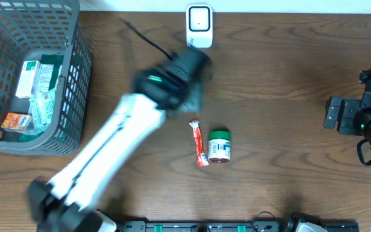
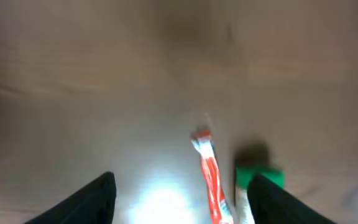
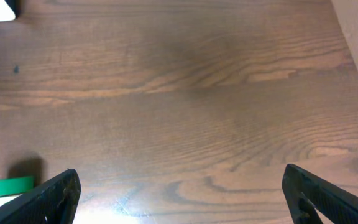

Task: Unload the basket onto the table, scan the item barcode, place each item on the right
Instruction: 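Carry the red snack stick out and set it beside the jar, then reach into the basket and grasp the orange tissue pack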

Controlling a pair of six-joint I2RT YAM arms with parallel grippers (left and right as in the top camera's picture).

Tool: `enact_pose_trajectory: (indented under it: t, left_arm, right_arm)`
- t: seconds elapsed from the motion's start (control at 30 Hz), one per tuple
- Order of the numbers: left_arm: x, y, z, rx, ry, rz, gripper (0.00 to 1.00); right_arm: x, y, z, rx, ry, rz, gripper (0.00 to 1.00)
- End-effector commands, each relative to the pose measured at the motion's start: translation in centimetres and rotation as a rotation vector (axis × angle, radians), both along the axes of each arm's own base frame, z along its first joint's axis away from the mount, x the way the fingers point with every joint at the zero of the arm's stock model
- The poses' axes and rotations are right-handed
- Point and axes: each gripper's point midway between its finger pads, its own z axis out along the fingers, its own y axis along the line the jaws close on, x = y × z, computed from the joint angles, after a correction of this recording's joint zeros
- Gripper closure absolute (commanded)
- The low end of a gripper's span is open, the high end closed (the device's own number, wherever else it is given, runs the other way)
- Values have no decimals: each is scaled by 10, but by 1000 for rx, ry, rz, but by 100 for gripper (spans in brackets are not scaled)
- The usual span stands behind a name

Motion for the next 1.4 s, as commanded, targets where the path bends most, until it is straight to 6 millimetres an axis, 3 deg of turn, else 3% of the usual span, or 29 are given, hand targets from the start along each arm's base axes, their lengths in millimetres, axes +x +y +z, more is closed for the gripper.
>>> enact_pose_trajectory:
  t: [0.0, 0.03, 0.1, 0.17, 0.2, 0.3, 0.33, 0.43, 0.67, 0.77, 1.0, 1.13, 1.37]
  left_arm:
    - [27, 91, 97, 35, -261, 234, 31]
    - [30, 127, 122, 40, -328, 333, 31]
    - [31, 186, 146, 54, -403, 499, 31]
    - [28, 230, 149, 68, -412, 623, 31]
    - [25, 259, 146, 85, -402, 702, 30]
    - [19, 310, 132, 117, -360, 848, 30]
    - [15, 338, 120, 116, -329, 951, 30]
    - [8, 373, 92, 88, -253, 1090, 30]
    - [3, 417, 9, 117, 24, 1218, 30]
    - [10, 426, -38, 138, 156, 1220, 29]
    - [6, 445, -107, 161, 344, 1244, 26]
    - [-6, 454, -135, 166, 435, 1263, 25]
    - [-16, 467, -156, 162, 485, 1294, 26]
  right_arm:
    - [0, -2, 4, 5, -11, -15, 1]
    - [0, -2, 4, 5, -11, -15, 1]
    - [0, -2, 4, 5, -11, -14, 1]
    - [0, -2, 4, 5, -11, -14, 1]
    - [0, -2, 4, 5, -11, -15, 1]
    - [0, -2, 4, 5, -11, -14, 1]
    - [0, -2, 4, 5, -11, -14, 1]
    - [0, -2, 4, 5, -11, -14, 1]
    - [0, -2, 4, 5, -11, -14, 1]
    - [0, -2, 4, 5, -11, -15, 1]
    - [0, -2, 4, 5, -11, -15, 1]
    - [0, -2, 4, 5, -11, -15, 1]
    - [0, -2, 4, 5, -11, -15, 1]
